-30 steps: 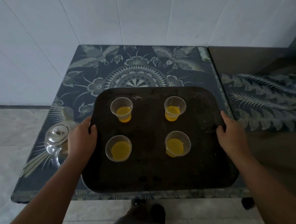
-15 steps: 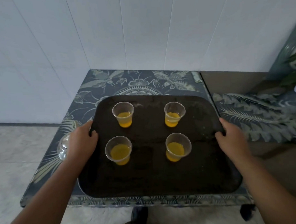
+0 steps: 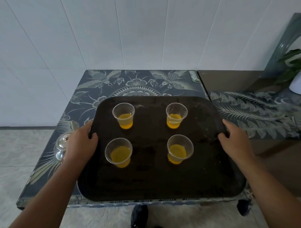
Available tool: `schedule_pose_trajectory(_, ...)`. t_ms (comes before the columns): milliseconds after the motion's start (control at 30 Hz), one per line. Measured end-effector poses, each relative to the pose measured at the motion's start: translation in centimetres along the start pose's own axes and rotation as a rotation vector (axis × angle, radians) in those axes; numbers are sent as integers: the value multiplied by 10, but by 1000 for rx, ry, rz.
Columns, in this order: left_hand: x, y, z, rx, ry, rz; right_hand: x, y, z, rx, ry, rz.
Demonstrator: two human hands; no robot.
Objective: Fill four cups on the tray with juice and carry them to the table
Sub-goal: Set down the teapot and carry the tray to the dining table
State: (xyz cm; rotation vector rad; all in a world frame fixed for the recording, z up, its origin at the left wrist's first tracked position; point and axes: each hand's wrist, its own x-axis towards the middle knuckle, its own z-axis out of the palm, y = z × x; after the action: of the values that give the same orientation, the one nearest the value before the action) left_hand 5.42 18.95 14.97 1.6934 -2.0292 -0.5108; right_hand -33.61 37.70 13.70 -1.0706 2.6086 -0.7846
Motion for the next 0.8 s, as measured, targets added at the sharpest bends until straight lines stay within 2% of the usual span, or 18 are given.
schedule_pose_trajectory(300,-35,-29,-17,-53,68,-134,-7,-24,4,33,-32,-82)
schedule_pose_trajectory(433,-55,-52,-32,-77,115,-156,-12,-49,14,54,-72,-57)
schedule_pose_trajectory(800,-134,-151,-101,-102,336,-397,-42,-157,83,83,-233,-313)
